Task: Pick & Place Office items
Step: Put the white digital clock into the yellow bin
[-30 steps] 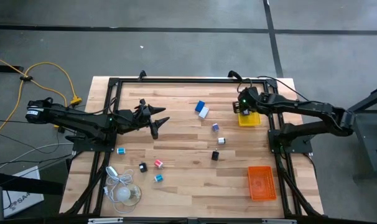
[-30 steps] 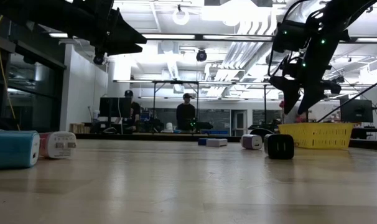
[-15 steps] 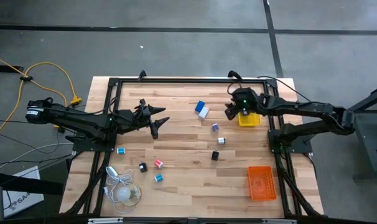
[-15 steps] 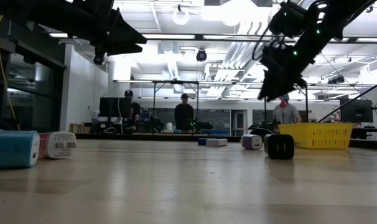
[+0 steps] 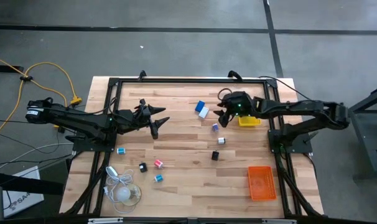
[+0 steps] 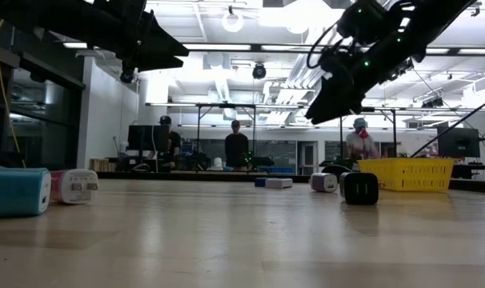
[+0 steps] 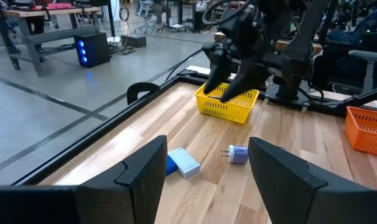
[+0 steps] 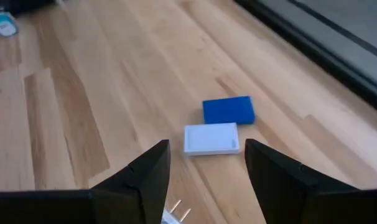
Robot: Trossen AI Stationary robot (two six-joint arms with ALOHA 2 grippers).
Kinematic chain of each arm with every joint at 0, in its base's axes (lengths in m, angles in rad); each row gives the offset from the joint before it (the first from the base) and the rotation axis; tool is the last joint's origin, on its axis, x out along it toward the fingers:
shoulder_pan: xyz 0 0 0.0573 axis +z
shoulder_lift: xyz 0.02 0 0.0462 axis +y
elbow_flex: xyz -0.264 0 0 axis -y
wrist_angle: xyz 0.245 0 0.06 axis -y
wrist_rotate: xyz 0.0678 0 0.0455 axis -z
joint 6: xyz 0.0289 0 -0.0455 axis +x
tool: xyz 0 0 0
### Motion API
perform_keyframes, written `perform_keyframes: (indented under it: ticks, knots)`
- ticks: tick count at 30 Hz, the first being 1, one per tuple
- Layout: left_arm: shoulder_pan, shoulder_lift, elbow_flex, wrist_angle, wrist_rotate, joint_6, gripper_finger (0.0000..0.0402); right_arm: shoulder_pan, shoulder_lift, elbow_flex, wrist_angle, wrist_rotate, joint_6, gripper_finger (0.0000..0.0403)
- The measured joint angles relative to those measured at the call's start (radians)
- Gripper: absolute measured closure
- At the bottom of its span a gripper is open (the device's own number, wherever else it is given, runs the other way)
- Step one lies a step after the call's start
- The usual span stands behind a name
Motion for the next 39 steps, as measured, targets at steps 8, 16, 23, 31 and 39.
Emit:
perform_keyframes:
  ticks: [8,16,23,31,39]
  knots:
    - [0.0,0.0,0.0,0.0,0.0,0.0,0.0183,0.013,0.103,0.0,0.105,-0.076,-0.143,0.0209]
    - [0.0,0.0,0.0,0.0,0.0,0.0,0.0183,0.014,0.147,0.0,0.189,-0.205,-0.394,0.0209]
    - [0.0,0.0,0.0,0.0,0.0,0.0,0.0183,0.026,0.147,0.0,0.225,-0.088,-0.394,0.0209]
    - [0.0,0.0,0.0,0.0,0.0,0.0,0.0183,0.028,0.147,0.01,0.255,-0.121,-0.296,0.0209]
    - [0.0,0.0,0.0,0.0,0.0,0.0,0.0183,-0.029,0.175,0.278,-0.195,-0.222,-0.413,0.0209]
